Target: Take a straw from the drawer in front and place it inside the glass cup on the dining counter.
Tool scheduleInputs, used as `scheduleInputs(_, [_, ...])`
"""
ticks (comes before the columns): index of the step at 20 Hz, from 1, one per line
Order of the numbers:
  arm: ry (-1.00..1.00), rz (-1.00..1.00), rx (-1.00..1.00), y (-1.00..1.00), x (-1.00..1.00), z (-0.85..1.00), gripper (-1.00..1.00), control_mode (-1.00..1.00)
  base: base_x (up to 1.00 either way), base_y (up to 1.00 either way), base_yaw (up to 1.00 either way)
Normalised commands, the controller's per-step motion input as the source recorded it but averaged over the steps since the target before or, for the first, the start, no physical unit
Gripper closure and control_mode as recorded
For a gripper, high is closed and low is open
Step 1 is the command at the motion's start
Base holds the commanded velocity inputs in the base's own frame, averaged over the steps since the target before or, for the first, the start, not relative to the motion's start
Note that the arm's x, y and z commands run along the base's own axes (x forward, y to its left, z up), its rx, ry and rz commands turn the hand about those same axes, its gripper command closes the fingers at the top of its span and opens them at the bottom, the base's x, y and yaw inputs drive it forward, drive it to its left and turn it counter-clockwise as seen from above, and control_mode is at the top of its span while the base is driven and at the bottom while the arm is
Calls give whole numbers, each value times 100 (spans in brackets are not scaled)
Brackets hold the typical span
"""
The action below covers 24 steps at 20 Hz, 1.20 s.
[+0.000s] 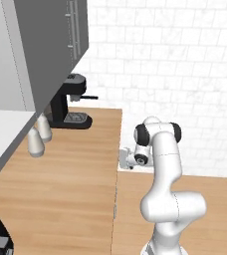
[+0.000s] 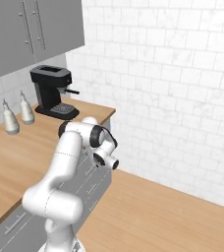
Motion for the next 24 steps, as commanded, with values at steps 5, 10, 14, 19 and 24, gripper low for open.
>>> scheduleInputs(5, [0, 0, 0, -25, -31, 0, 100, -100, 0, 0, 0])
scheduleInputs(10, [0, 1, 0, -74, -61, 0, 100, -100, 0, 0, 0])
scheduleInputs(14, [0, 1, 0, -98, -64, -1, 100, -100, 0, 0, 0])
scheduleInputs(19, [0, 3, 0, -100, -69, -2, 100, -100, 0, 0, 0])
scheduleInputs(24, [1, 3, 0, -96, -67, -1, 100, -100, 0, 0, 0])
